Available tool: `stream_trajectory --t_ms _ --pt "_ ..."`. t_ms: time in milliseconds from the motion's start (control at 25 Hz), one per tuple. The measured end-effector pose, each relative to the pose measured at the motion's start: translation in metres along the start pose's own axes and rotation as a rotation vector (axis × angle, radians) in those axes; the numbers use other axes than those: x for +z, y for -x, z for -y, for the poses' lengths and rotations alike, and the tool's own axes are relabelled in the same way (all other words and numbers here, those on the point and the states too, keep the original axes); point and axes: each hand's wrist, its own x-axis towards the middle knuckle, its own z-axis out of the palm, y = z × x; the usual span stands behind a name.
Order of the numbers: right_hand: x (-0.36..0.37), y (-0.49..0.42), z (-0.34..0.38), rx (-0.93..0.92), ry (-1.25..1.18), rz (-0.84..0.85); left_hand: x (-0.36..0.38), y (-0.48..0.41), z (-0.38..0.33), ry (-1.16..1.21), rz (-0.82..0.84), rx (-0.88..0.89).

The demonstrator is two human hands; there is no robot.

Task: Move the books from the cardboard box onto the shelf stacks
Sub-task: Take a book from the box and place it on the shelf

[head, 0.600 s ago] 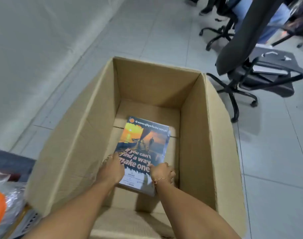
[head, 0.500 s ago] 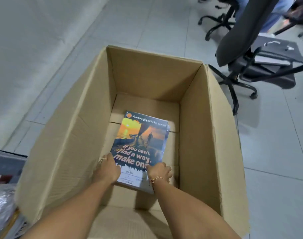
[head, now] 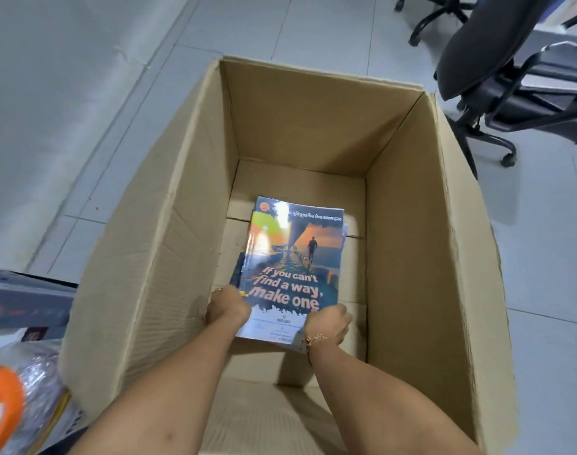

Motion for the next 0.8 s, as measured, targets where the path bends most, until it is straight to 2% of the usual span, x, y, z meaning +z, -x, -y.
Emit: stream_trajectory --t_ms 120,280,360,520,600,680,800 --pt "-0.011 0.018 0.009 -0.041 -0.103 -0.054 -0.023 0.026 -0.004 -0.084 -0.130 0.140" --pt "-0.039 0.057 0.035 -0.143 -0.344 -0.111 -0.082 0.094 -0.009 0.149 -0.396 0.329" --pt "-0.068 0.093 0.056 -0.289 -0.527 -0.130 -0.120 0.144 0.002 0.275 -0.610 0.481" --pt "-0.131 0.197 0.103 -0.789 -0.956 -0.150 -0.197 0.242 0.056 0.399 -1.197 0.662" --pt "-0.156 0.277 0.121 -1.114 -1.085 -0.041 -0.233 0.302 0.111 0.435 -1.556 0.631" --pt "-0.179 0.348 0.131 -1.373 -1.055 0.138 -0.263 0.355 0.151 0.412 -1.805 0.549" --pt "-0.196 0.464 0.136 -1.580 -1.126 0.137 -0.301 0.449 0.215 0.246 -2.084 0.296"
